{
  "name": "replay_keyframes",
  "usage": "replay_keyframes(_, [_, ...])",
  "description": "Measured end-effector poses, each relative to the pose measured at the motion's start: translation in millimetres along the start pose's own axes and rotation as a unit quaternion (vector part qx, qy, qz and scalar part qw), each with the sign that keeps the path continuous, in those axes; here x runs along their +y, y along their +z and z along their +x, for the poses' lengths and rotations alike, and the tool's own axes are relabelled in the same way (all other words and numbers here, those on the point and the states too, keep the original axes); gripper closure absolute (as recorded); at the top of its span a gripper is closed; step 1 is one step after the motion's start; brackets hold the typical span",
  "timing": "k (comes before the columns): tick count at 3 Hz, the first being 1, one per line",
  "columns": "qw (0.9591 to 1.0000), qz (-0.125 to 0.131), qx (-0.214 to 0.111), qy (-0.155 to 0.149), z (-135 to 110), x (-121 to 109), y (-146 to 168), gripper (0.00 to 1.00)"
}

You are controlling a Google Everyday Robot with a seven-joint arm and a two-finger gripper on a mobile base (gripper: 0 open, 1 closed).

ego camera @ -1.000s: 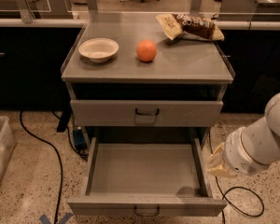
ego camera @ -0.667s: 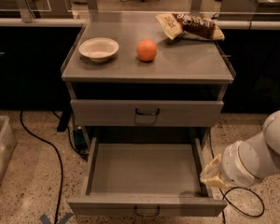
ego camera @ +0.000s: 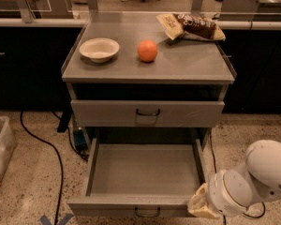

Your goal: Close middle drawer

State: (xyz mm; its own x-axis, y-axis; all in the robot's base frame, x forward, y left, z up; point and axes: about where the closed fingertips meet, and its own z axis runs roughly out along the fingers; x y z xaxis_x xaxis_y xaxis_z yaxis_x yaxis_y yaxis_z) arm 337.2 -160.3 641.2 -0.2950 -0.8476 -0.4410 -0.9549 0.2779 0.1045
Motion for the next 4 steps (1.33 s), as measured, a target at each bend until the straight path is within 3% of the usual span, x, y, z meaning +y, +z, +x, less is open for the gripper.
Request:
replay_keyframes(1, [1.0000,0.000,0.000,0.000,0,0,0,1.00])
replay_keyframes(2, [0.9997,0.001,-0.009,0.023,13,-2,27,1.00])
replay_keyframes(3, [0.9979,0.007,-0.026,0.059,29,-12,64,1.00])
replay_keyframes(4, [0.9916,0.006,-0.052,0.118,44,0,118,1.00])
